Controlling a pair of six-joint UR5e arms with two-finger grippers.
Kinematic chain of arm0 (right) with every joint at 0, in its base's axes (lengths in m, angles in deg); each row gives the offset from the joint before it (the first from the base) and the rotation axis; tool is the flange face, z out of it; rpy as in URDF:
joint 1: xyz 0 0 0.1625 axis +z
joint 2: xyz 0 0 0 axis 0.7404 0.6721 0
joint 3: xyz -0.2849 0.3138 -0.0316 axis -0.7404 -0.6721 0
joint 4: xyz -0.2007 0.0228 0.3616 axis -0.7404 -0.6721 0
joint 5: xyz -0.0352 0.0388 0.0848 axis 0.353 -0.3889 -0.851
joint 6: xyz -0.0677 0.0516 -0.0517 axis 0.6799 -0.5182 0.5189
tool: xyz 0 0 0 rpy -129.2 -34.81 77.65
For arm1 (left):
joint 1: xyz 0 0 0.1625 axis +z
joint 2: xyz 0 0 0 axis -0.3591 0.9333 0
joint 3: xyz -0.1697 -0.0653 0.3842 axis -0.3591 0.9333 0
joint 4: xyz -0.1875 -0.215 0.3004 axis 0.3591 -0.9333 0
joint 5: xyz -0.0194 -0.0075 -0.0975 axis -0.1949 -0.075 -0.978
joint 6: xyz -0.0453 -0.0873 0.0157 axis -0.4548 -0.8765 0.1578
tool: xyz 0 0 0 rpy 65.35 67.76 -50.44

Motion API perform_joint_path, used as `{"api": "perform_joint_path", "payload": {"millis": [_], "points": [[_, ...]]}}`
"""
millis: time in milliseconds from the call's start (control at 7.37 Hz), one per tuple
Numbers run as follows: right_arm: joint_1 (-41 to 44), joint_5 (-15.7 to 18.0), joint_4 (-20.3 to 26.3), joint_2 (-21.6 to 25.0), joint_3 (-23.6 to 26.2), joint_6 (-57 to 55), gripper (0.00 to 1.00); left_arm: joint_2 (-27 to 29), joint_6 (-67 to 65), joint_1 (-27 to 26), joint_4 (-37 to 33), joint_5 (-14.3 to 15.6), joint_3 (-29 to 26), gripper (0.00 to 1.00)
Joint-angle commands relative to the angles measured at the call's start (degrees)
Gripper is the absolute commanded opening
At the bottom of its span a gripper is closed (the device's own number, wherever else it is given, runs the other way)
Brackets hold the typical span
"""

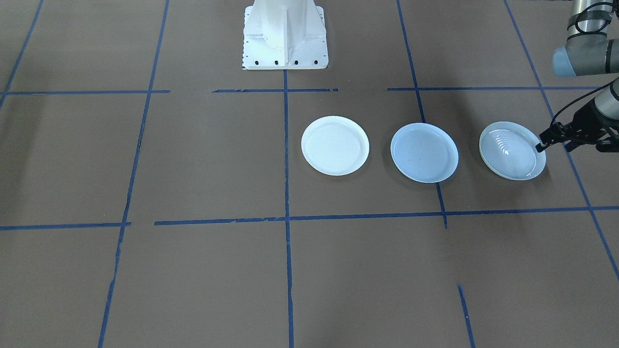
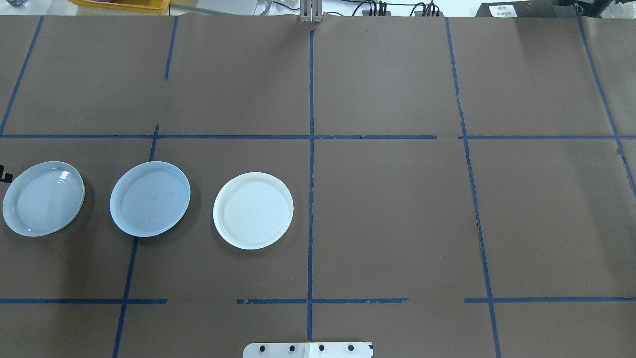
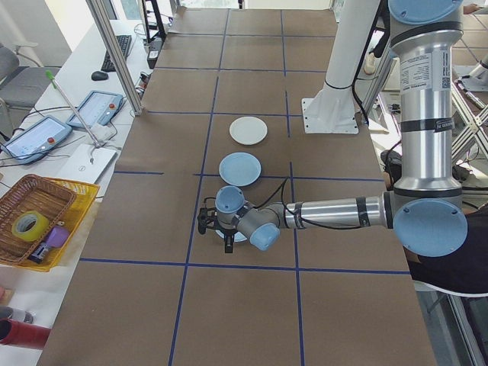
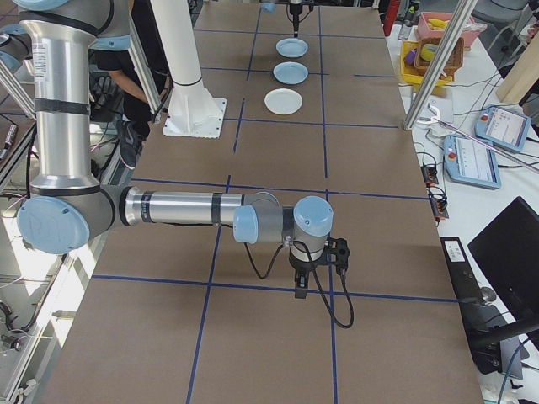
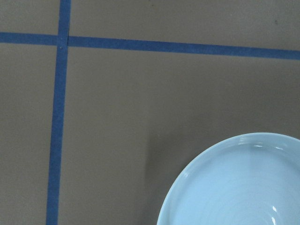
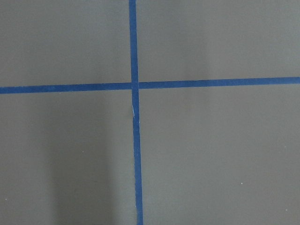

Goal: Stack plate in center

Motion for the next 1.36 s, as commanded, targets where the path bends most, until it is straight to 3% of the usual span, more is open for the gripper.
{"api": "perform_joint_path", "payload": {"millis": [0,271,950,1221], "points": [[0.0,0.1,0.0,0.0,0.0,0.0,1.0,0.1,-3.6,2.9,-4.9,0.4,-2.7,0.95],[0.0,0.0,0.0,0.0,0.0,0.0,1.0,0.1,-3.3,2.9,-6.0,0.4,-4.1,0.79],[0.0,0.0,0.0,0.0,0.0,0.0,1.0,0.2,-3.0,2.8,-6.1,-0.1,-3.9,0.0],[0.0,0.0,0.0,0.0,0.0,0.0,1.0,-0.1,-2.9,2.4,-5.9,-0.4,-2.4,0.0]]}}
